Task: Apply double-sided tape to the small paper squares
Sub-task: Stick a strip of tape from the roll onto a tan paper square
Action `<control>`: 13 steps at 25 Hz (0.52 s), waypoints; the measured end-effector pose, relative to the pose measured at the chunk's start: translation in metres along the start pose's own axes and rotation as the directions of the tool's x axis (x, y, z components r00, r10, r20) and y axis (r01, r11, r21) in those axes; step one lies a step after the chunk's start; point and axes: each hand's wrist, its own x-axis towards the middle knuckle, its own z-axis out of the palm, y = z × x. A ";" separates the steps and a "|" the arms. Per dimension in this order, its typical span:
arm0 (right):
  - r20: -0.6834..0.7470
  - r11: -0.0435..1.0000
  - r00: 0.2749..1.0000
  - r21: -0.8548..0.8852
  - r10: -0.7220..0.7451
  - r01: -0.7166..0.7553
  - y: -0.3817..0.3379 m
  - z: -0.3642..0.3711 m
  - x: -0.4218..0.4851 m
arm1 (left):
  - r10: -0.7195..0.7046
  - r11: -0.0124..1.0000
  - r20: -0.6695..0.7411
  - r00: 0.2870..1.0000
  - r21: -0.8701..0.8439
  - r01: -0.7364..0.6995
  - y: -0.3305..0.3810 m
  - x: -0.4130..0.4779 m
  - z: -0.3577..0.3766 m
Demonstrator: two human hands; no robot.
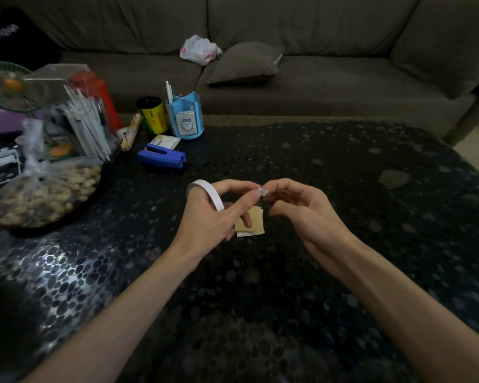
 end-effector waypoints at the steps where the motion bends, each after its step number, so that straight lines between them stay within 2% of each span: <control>1: 0.008 1.000 1.000 -0.007 0.008 -0.008 0.000 0.000 0.000 | -0.001 1.000 -0.008 1.000 0.012 0.001 0.000 0.000 0.000; 9: 0.020 0.998 1.000 -0.059 -0.001 0.002 0.002 0.005 -0.002 | 0.062 0.976 -0.138 0.989 0.214 -0.031 -0.004 0.003 -0.002; 13: 0.053 0.994 0.998 -0.110 0.019 -0.013 0.002 0.011 -0.002 | -0.014 0.985 -0.221 0.975 0.162 0.051 -0.002 0.001 0.000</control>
